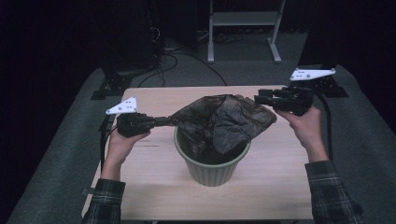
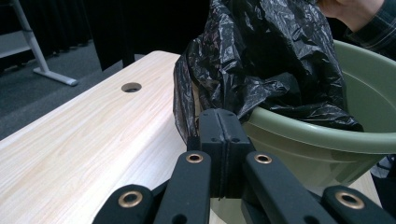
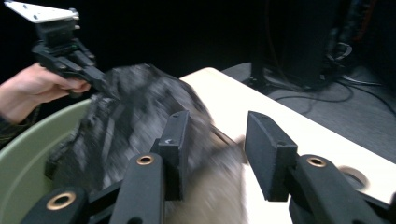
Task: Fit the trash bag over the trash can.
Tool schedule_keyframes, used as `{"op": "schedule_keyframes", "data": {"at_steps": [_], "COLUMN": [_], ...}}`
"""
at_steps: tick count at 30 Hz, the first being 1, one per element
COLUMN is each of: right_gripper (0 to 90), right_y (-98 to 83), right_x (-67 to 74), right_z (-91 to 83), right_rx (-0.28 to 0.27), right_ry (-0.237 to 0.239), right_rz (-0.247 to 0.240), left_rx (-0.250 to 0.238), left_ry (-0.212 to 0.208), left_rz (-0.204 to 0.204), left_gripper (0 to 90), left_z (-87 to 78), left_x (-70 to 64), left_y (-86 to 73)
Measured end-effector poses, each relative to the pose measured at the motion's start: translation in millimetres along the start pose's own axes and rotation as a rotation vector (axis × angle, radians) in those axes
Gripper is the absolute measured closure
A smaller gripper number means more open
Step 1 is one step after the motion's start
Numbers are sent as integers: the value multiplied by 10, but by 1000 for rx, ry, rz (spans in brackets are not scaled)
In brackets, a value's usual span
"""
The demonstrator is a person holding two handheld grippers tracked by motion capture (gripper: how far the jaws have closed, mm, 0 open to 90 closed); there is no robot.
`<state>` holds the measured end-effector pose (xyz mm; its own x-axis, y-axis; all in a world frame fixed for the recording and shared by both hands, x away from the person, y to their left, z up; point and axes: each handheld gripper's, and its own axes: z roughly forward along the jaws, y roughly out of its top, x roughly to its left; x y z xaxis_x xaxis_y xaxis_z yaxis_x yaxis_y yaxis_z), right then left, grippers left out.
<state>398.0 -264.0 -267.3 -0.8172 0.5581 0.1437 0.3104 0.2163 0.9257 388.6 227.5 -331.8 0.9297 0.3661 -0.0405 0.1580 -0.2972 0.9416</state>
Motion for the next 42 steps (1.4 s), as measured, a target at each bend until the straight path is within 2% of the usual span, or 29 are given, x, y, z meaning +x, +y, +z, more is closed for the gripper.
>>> {"op": "schedule_keyframes", "data": {"at_steps": [4, 8, 9, 14, 16, 22, 32, 36, 42], "right_gripper": [540, 532, 553, 829, 897, 900, 900, 900, 900], "right_y": [128, 169, 161, 98, 74, -4, -186, -289, -453], "right_x": [93, 156, 167, 235, 277, 450, 812, 978, 1121], "right_z": [155, 306, 334, 419, 427, 348, 116, 64, 3], "right_rx": [6, 59, 68, 131, 146, 111, 42, 48, 74], "right_ry": [39, 78, 89, 123, 142, 201, 297, 325, 359], "right_rz": [-13, -18, -16, -60, -76, -102, -127, -147, -148], "left_rx": [-5, -10, -9, -5, -5, -11, -24, -36, -48], "left_ry": [-2, -5, -7, -13, -14, -17, -16, -25, -31], "left_rz": [4, 0, 1, 3, 3, 6, 6, -1, -7], "left_gripper": [895, 895, 895, 895, 895, 895, 895, 895, 895], "left_z": [-2, 8, 12, 30, 34, 12, -74, -105, -179], "left_x": [-5, -13, -14, -28, -34, -62, -115, -161, -235], "left_y": [13, 11, 9, 5, 6, 18, 11, -28, -86]}}
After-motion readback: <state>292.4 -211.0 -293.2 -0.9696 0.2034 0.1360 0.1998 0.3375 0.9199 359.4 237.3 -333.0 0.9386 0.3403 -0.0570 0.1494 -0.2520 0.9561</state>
